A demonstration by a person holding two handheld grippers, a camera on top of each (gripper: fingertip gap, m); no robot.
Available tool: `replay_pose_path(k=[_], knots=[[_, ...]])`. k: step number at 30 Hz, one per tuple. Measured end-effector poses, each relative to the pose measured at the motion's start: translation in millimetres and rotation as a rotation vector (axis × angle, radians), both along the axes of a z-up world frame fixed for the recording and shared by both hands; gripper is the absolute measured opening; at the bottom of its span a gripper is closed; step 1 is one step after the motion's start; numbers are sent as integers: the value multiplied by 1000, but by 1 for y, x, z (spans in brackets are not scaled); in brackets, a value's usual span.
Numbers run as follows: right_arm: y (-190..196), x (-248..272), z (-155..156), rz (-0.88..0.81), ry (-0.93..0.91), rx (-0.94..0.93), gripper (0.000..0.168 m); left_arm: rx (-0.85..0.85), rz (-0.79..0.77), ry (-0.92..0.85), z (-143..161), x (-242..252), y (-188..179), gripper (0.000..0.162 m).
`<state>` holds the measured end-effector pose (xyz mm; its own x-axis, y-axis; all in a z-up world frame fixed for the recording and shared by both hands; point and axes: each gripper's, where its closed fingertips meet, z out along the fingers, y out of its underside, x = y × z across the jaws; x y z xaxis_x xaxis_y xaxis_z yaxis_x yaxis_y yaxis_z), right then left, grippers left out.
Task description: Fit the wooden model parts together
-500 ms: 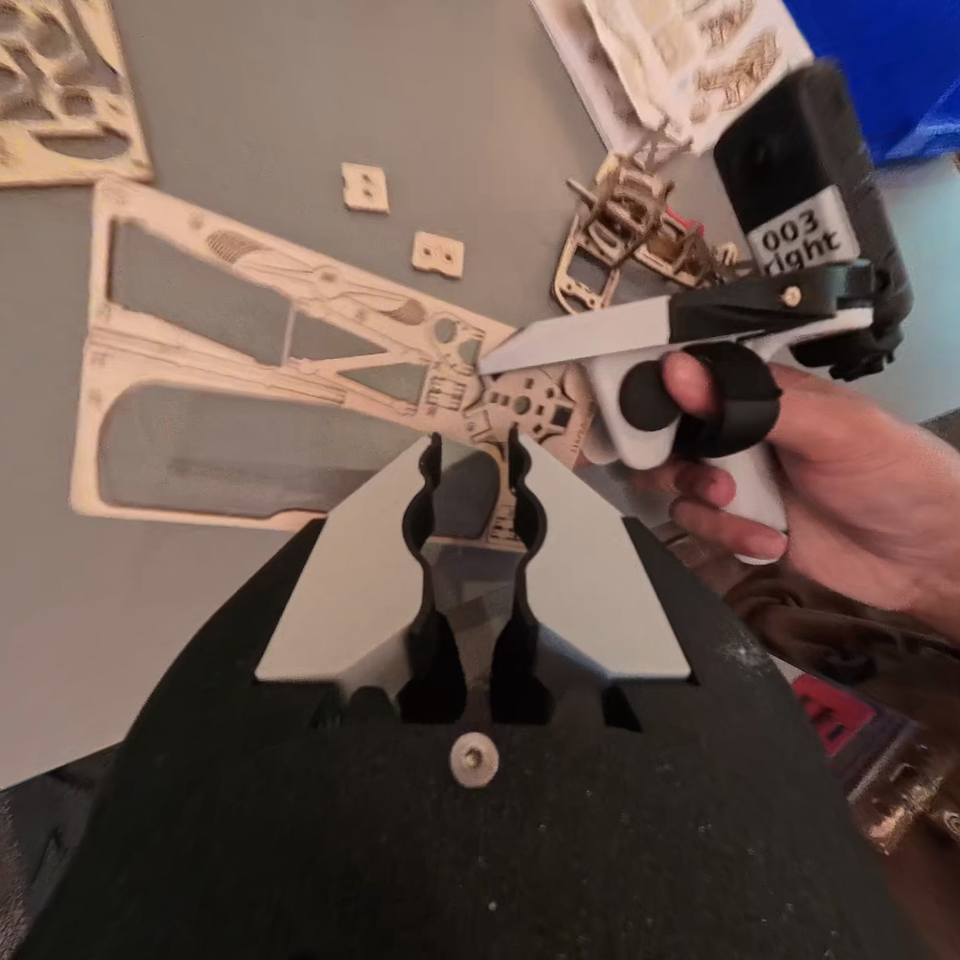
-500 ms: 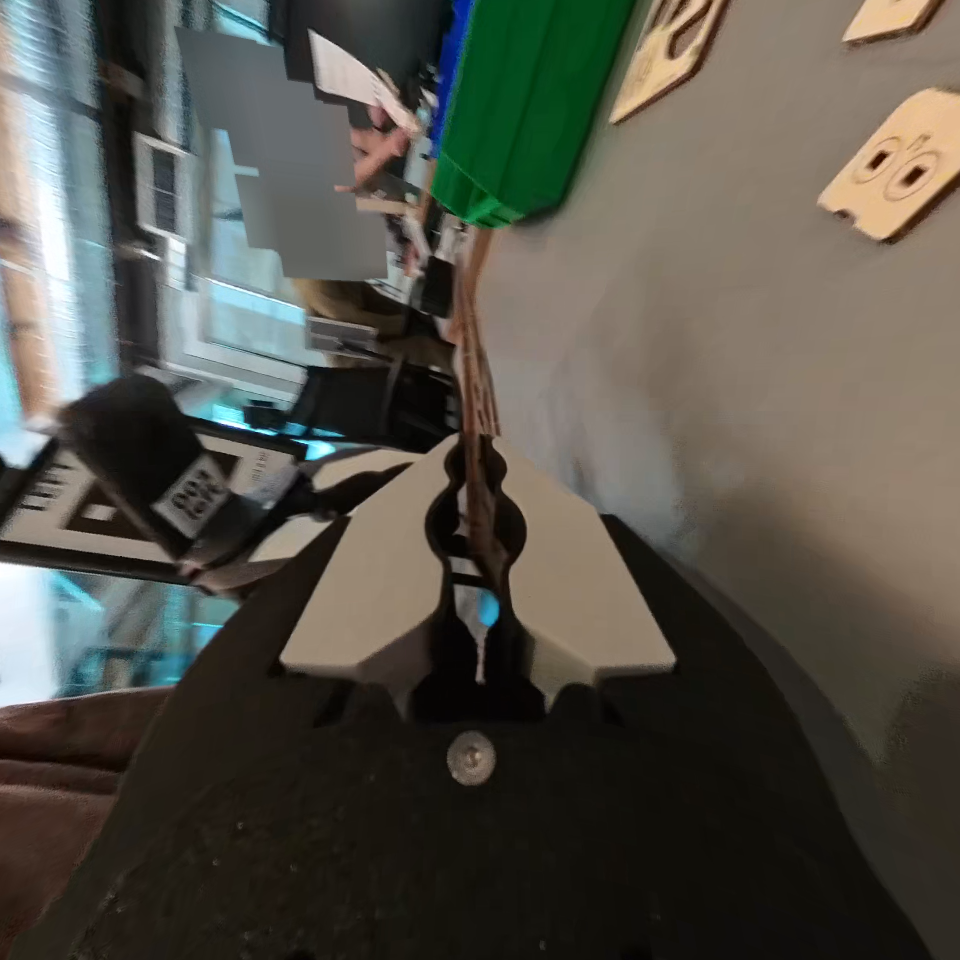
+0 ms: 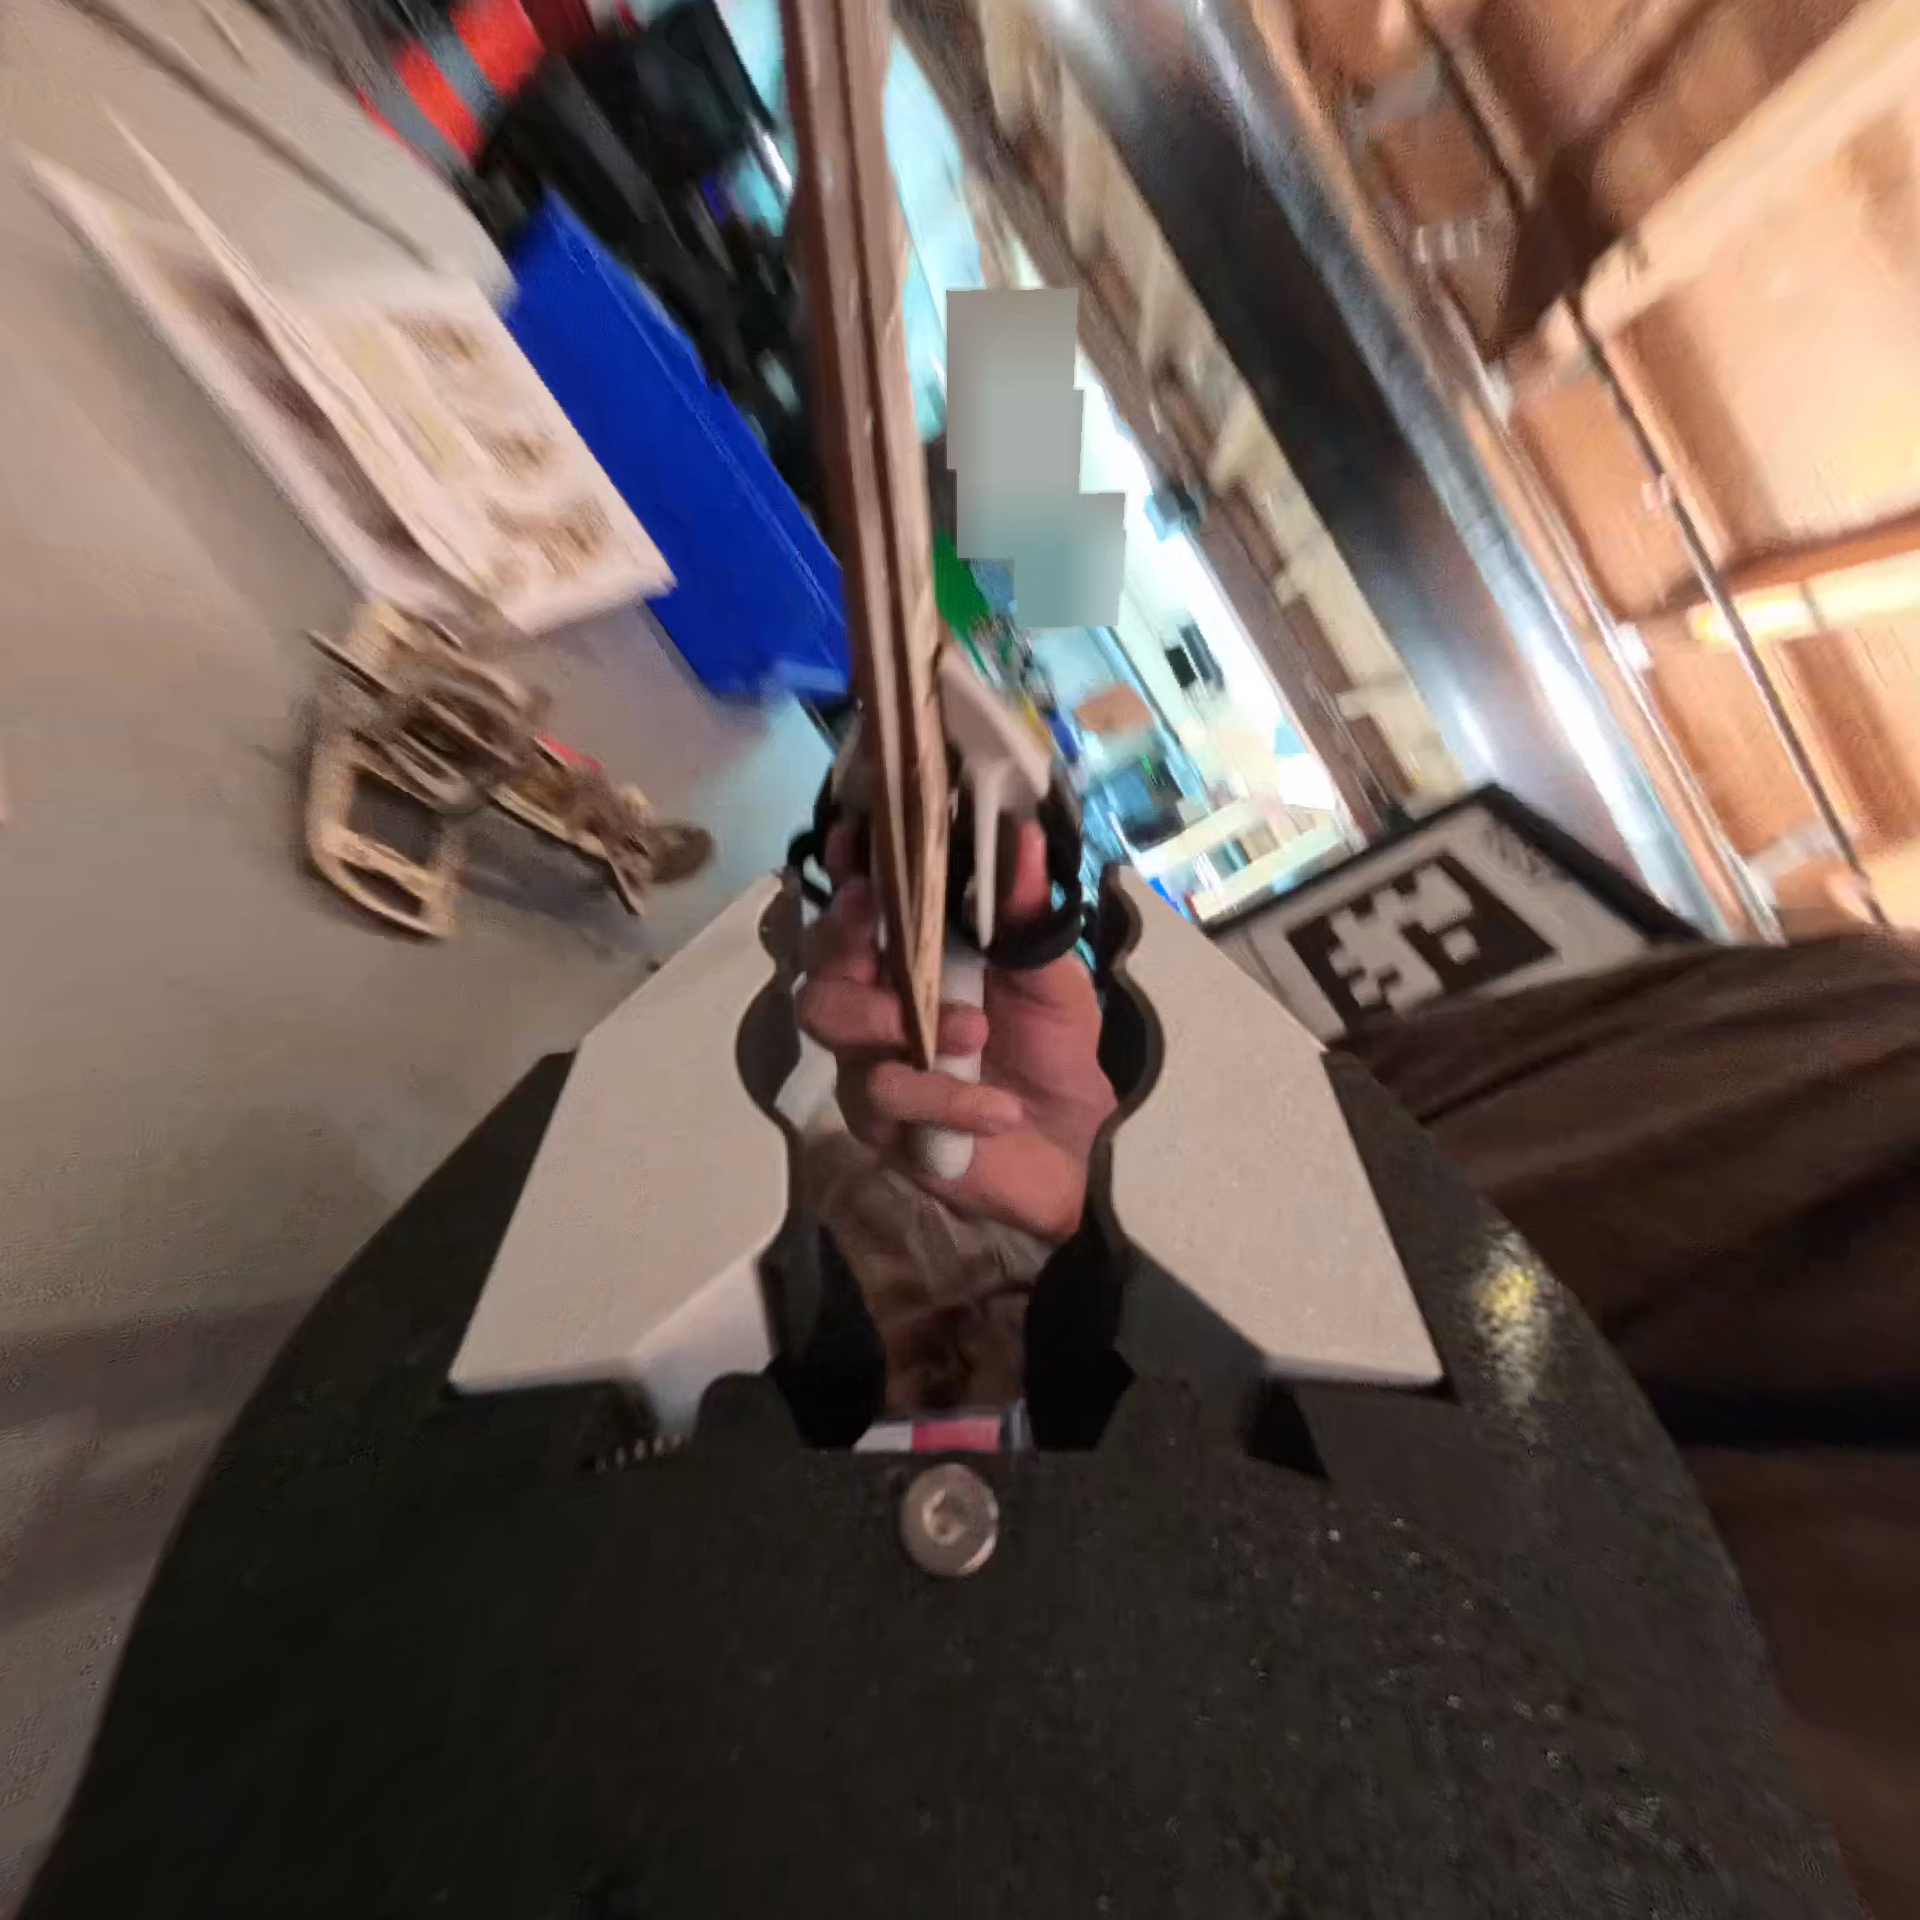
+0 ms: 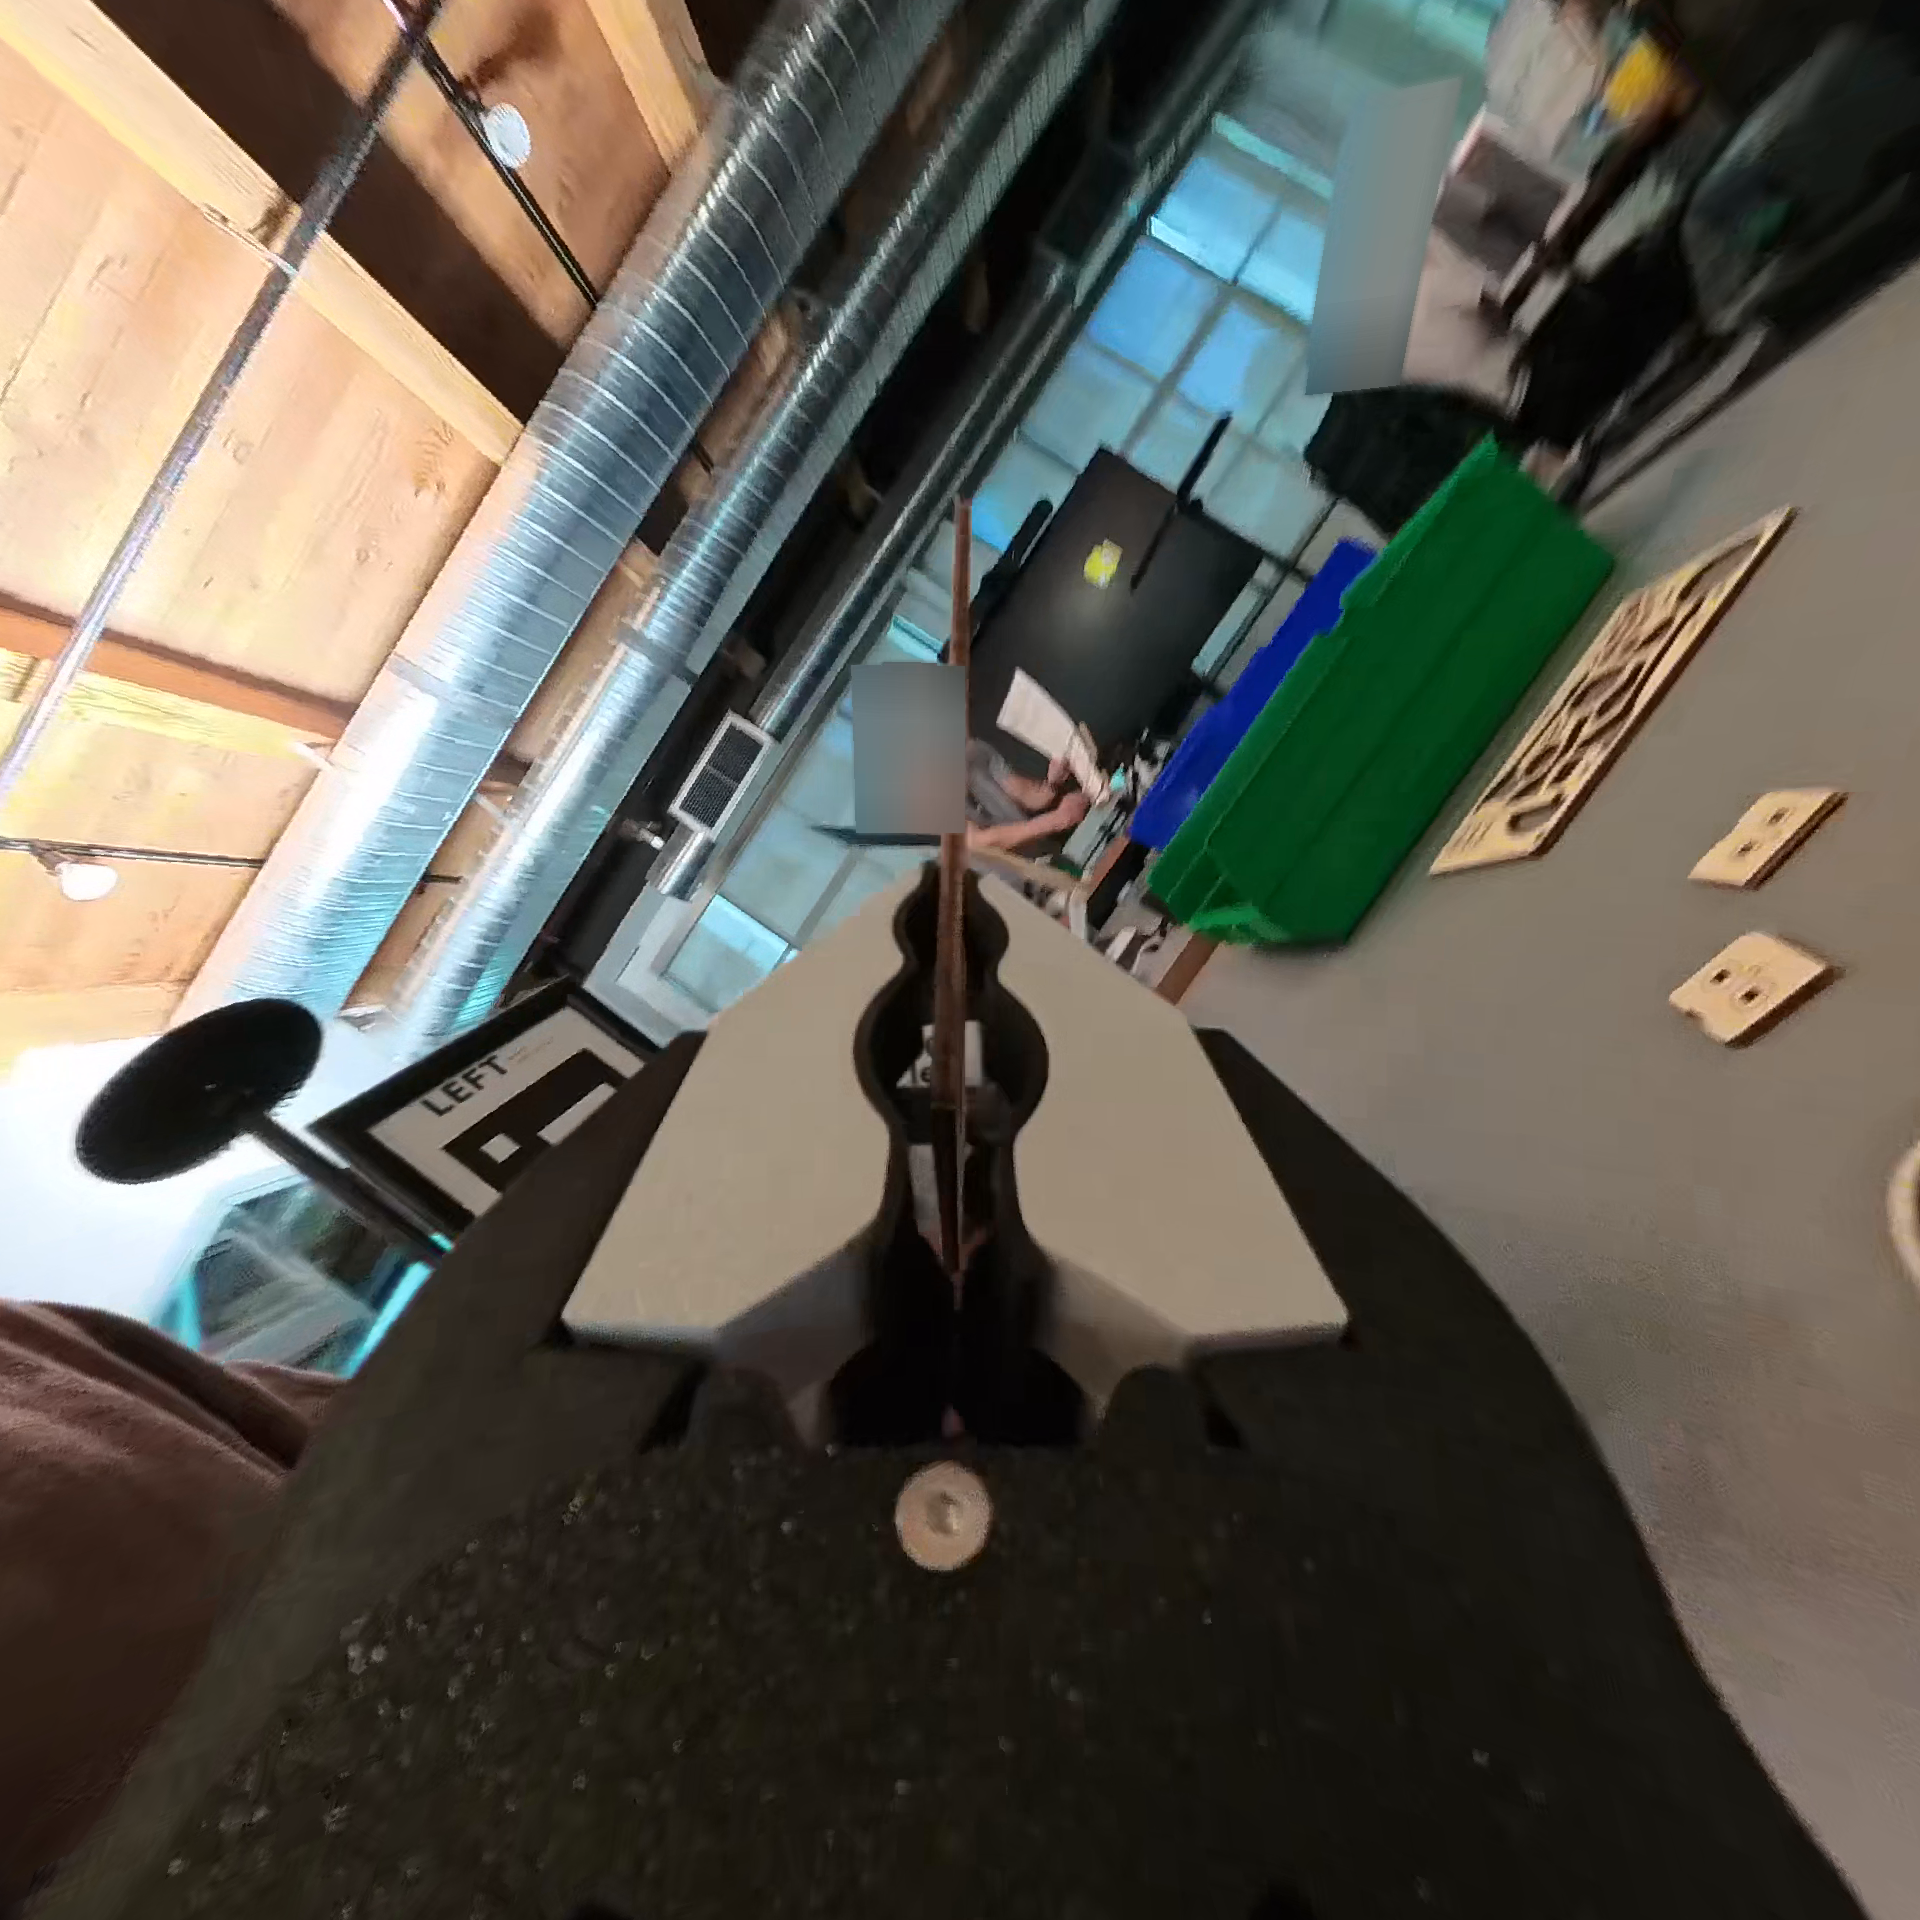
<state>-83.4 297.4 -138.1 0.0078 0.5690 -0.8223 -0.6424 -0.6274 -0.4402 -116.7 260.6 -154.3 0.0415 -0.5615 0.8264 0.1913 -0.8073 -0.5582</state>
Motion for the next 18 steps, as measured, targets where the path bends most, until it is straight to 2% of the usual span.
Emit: replay_pose_path(k=[1,2,4,5,8,11,15,16,18], knots=[[-3,9,3,-43,-4,23,1,-5,-87,22,-9,19,-8,52],[-6,17,3,-81,-19,35,1,-1,-159,22,-13,36,-16,43],[-14,30,0,-107,-63,56,2,12,-221,-13,-9,56,-24,7],[-18,36,-2,-107,-77,60,1,34,-232,19,-13,62,-25,0],[-24,49,-13,-40,-185,38,3,47,-322,98,-22,72,-32,1],[-28,57,-19,109,-299,39,21,60,-402,163,-34,75,-39,0],[-29,64,-27,149,-382,14,21,49,-457,233,-55,81,-52,0],[-32,62,-31,164,-400,16,26,45,-461,246,-59,82,-54,0],[-34,59,-35,157,-406,10,20,46,-466,257,-62,83,-57,0]])
